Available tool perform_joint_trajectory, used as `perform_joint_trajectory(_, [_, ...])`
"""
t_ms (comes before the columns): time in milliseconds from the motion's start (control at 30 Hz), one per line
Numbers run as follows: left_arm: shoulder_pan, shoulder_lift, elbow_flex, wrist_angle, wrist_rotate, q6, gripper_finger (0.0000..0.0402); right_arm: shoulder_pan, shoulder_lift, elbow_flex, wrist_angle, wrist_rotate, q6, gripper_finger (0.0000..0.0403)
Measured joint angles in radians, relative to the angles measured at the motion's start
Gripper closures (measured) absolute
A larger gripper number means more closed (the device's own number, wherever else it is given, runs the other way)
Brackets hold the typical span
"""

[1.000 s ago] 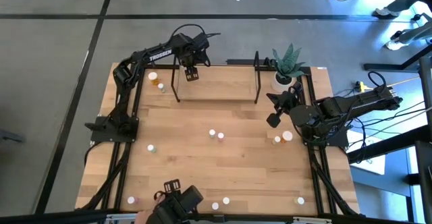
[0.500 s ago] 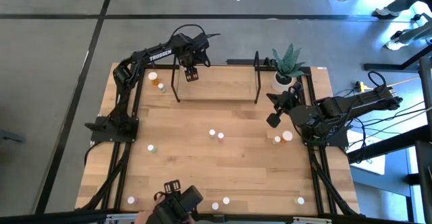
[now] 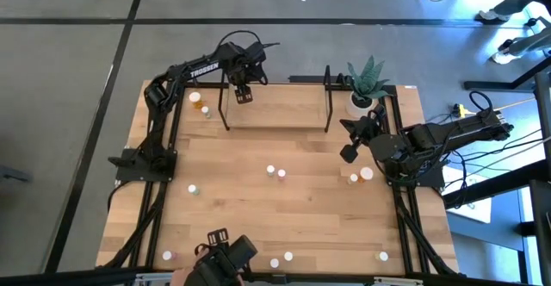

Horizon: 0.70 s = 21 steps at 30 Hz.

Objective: Pick and place medicine bottles onto shelf by color
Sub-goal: Put the bottom left orange pill bottle on the shelf

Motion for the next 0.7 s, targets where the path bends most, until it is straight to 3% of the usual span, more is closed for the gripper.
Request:
perform_joint_trajectory(300, [0.000, 0.000, 0.000, 0.003, 0.001, -0.002, 0.0188, 0.000, 0.000, 0.000, 0.000, 0.000, 0.000, 0.0393])
perform_joint_trajectory(700, [0.001, -0.001, 0.000, 0.011, -0.050, 0.001, 0.0112, 0.000, 0.000, 0.000, 0.000, 0.000, 0.000, 0.0393])
